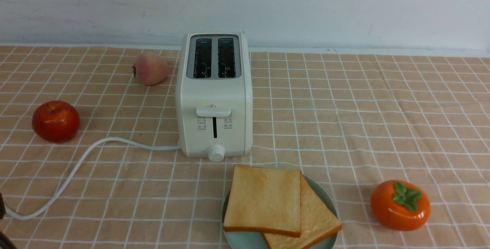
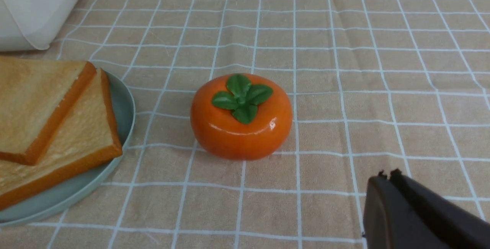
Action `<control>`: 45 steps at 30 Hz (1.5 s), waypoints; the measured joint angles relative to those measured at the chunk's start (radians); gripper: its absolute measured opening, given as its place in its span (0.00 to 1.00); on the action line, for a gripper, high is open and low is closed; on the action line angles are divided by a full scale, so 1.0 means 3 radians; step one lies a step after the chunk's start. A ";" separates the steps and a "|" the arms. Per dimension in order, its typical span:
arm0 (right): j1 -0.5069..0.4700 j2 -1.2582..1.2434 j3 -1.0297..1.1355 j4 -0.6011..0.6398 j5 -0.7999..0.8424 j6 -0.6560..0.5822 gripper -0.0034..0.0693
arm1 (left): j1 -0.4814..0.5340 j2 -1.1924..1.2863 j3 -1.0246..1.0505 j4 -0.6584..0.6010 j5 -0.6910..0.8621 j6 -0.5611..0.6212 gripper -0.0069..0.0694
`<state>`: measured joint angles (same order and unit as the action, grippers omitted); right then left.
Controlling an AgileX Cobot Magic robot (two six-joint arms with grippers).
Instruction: Take toasted bread from bread machine on light coffee tablecloth place on plate.
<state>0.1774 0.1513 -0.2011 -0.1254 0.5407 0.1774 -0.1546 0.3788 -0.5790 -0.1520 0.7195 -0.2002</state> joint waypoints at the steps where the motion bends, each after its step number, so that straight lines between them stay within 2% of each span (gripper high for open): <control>1: 0.0000 0.0000 0.0000 -0.0004 0.0000 0.0000 0.04 | 0.0000 0.0000 0.0000 0.0000 0.0000 0.0000 0.07; 7: 0.0000 0.0000 0.0000 -0.0007 0.0000 0.0000 0.04 | 0.0000 0.0000 0.0002 0.0056 0.0000 0.0000 0.07; 13: 0.0000 0.0000 0.0000 -0.0007 0.0000 0.0000 0.05 | 0.0000 0.0000 0.0002 0.0417 -0.0016 0.0012 0.07; 20: 0.0000 0.0000 0.0004 -0.0007 0.0000 0.0000 0.05 | 0.0000 -0.0084 0.0118 0.0564 -0.0151 0.0012 0.08; 29: 0.0000 0.0000 0.0005 -0.0013 0.0000 0.0000 0.07 | 0.0000 -0.1115 0.1258 0.0571 -0.0723 -0.0054 0.09; 35: 0.0000 0.0000 0.0011 -0.0017 0.0000 0.0000 0.08 | 0.0003 -0.1298 0.1848 0.0384 -0.0831 -0.0054 0.09; 45: 0.0000 0.0000 0.0012 -0.0019 0.0000 0.0000 0.09 | 0.0060 -0.1298 0.2025 0.0371 -0.1064 -0.0054 0.10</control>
<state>0.1774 0.1513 -0.1976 -0.1312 0.5407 0.1774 -0.1365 -0.0104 0.0285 -0.0406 0.4003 -0.2164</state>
